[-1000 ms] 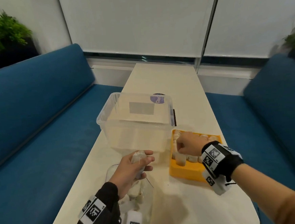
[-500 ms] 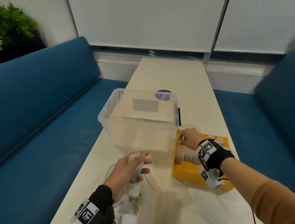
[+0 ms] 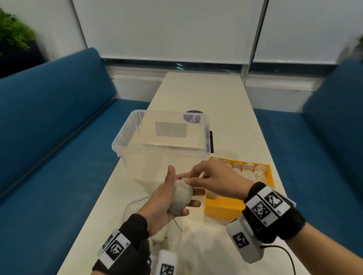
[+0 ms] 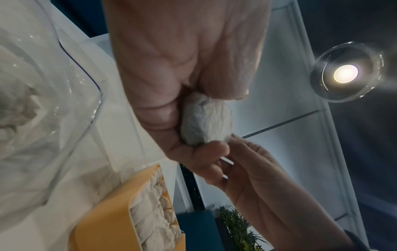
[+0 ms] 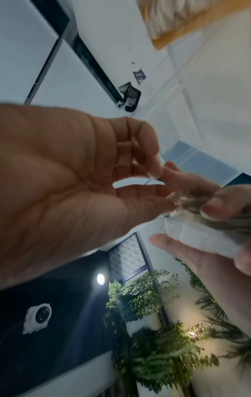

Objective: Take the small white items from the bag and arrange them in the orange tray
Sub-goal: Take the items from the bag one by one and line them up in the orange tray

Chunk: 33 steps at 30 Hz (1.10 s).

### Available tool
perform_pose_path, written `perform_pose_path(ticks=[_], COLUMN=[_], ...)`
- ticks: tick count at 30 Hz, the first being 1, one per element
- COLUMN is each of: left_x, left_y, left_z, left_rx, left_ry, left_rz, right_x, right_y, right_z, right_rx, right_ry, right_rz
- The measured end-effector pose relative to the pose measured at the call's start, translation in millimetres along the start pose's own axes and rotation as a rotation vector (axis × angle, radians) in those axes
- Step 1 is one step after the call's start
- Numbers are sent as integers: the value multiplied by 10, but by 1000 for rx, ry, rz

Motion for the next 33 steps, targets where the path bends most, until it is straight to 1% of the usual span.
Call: perform_pose_path(ticks=[2, 5, 7, 10, 15, 18, 21, 23, 27, 31, 33], left_x=[-8, -6, 1, 7, -8, -13, -1, 1, -37, -67, -71], left_y=[-10, -10, -7, -6, -43, -81, -140, -181, -253, -295, -325], left_z=[-10, -46, -66, -66, -53, -47, -43, -39, -7, 49, 63], left_rx=[-3, 7, 13, 5, -7, -4, 24, 28, 3, -11, -6], left_ry=[-1, -31, -61, -103, -172, -181, -168, -186, -257, -348, -371], left_rz=[17, 119, 155, 160, 188, 198, 221, 217, 184, 207, 224], right_x=[-30, -73, -86, -60, 2, 52, 149, 229, 308, 325, 334], right_y=[25, 112, 191, 321, 520, 614, 726, 818, 942, 986, 1004], right_z=[-28, -68, -85, -93, -113, -125, -145, -167, -194, -215, -229], right_rx=[-32, -70, -110, -151, -166, -146, -119, -105, -93, -98, -118], right_ry=[-16, -21, -19, 7, 20, 20, 65, 114, 181, 203, 223], right_rz=[80, 170, 175, 121, 44, 24, -77, -175, -312, -367, -403])
Point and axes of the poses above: each hand's wrist, its own z-axis towards the middle knuckle, its own y-axis out of the back of the hand, x = y × z, the point moved 2 cm from there along z, towards the middle knuckle, and after that the axes turned 15 degrees about -z, right-handed, at the moved point
